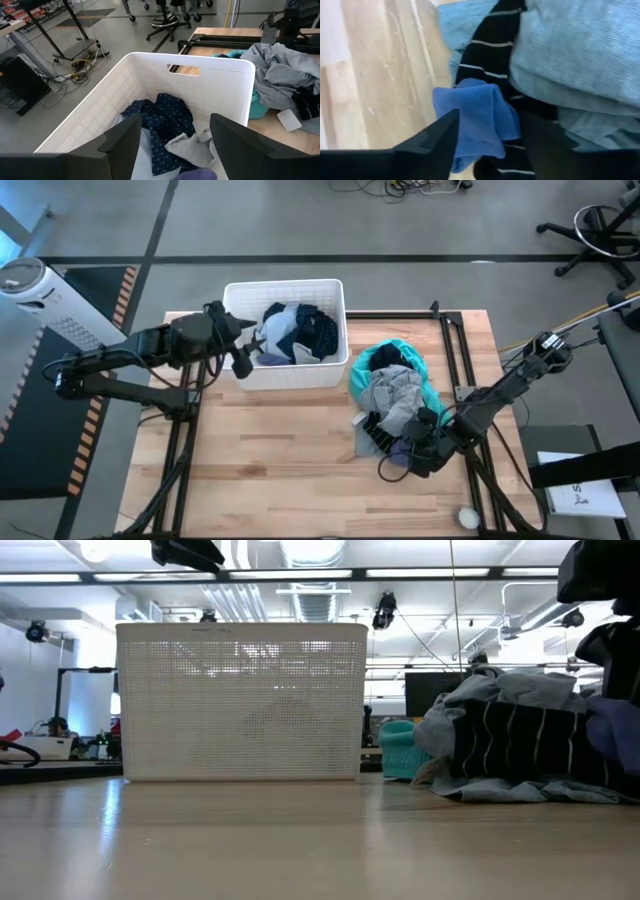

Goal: Sort clothes
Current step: Put the purple sock into the white laundry bin

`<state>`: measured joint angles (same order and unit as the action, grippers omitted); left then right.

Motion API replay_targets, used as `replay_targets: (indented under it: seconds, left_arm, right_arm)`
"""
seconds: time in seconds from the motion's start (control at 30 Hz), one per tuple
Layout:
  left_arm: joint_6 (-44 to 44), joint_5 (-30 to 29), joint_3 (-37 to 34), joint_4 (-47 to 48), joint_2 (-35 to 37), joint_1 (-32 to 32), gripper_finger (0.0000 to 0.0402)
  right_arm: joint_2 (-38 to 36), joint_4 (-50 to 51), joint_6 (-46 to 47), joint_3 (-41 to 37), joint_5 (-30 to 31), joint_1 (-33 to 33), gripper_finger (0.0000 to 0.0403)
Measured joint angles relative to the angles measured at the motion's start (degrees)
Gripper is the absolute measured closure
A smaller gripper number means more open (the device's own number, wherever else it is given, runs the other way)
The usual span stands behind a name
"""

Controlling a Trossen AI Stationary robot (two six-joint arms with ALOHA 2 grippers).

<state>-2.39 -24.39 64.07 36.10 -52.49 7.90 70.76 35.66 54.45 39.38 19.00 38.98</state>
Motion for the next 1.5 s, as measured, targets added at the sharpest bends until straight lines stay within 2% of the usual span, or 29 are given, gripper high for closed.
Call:
replay_targets:
  seconds: [0.2,0.23,0.47,0.57,0.67,0.87,0.97,1.07,1.2,1.37,1.5]
  left_arm:
    - [0.0,0.0,0.0,0.1,0.0,0.0,0.0169]
    - [0.0,0.1,0.0,0.1,0.0,0.0,0.0171]
    - [0.0,2.6,0.0,0.0,0.0,0.0,0.0189]
    - [-0.3,2.7,0.0,0.0,0.0,0.0,0.0191]
    - [-1.7,2.7,0.0,-0.8,0.0,0.0,0.019]
    - [-4.5,2.9,-0.1,-5.3,-0.1,0.0,0.0179]
    - [-5.6,2.9,-0.1,-6.4,-0.1,0.0,0.0177]
    - [-5.6,3.7,-0.1,-6.5,-0.1,0.0,0.0182]
    - [-5.5,8.3,-0.5,-6.6,-0.2,0.0,0.0211]
    - [-2.0,11.7,-3.8,-11.8,-0.2,-0.3,0.0278]
    - [-1.8,14.8,-9.0,-20.4,-0.2,-1.1,0.0346]
  right_arm:
    - [4.0,-2.5,-2.8,-0.1,-1.6,-0.1,0.0378]
    - [4.7,-2.4,-3.2,0.3,-1.8,-0.1,0.039]
    - [5.7,-2.7,-9.9,8.6,-2.5,-0.3,0.0399]
    - [5.4,-2.7,-15.6,14.3,0.3,-1.3,0.04]
    - [5.5,-2.6,-23.1,20.7,6.5,-3.2,0.04]
    - [7.0,-5.5,-39.5,32.4,15.3,-11.7,0.04]
    - [7.0,-8.1,-47.3,36.7,15.4,-18.0,0.04]
    - [7.3,-11.2,-53.7,40.0,12.7,-25.9,0.04]
    - [8.8,-15.6,-56.8,42.2,0.8,-36.8,0.0401]
    - [13.8,-16.0,-57.4,44.7,-11.1,-46.6,0.04]
    - [18.5,-18.0,-58.2,47.0,-12.5,-50.6,0.04]
